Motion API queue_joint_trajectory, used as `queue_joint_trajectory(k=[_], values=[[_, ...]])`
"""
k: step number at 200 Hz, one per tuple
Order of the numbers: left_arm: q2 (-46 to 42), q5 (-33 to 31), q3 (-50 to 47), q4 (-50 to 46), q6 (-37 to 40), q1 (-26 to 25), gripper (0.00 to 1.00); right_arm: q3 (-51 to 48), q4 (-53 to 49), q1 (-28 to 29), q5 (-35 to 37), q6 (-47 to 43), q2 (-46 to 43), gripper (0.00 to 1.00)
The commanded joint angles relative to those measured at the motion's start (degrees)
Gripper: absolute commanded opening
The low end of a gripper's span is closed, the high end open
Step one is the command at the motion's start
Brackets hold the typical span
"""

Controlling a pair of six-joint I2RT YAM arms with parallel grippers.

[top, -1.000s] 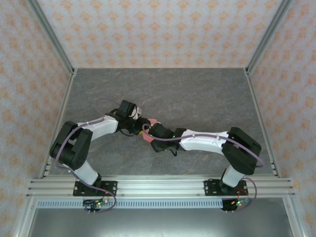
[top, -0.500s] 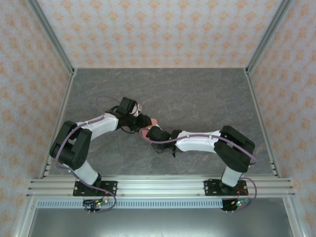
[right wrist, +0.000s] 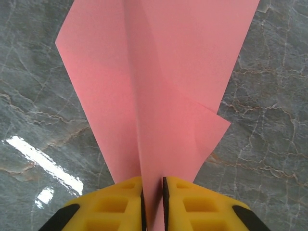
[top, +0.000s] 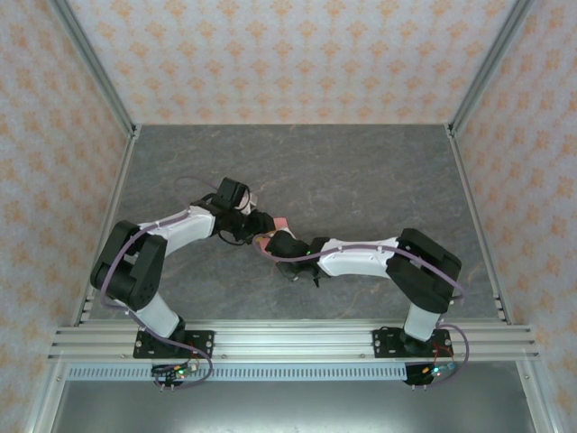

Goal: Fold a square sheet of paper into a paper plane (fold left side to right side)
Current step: Fourth fold the wing at the center of the table.

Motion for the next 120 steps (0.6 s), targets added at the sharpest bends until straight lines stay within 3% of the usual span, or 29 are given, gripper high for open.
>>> queue_joint_trajectory(k=[1,67,120], values=[[-3.68,-1.27,-0.12,-3.36,2.18,1.36,0.42,1.7,-1.06,0.26,0.28,0.27,1.18,0.16],[-10.85,-2.18,-1.29,-8.7,5.79,5.53,0.64,2.39,-1.72,-0.74,-4.48,1.55,1.44,0.12],[-13.7,-1.25,-5.06,-8.38,6.07,10.14,0.63,1.16,-0.18,-3.72,-11.98,3.28,0.2,0.11]])
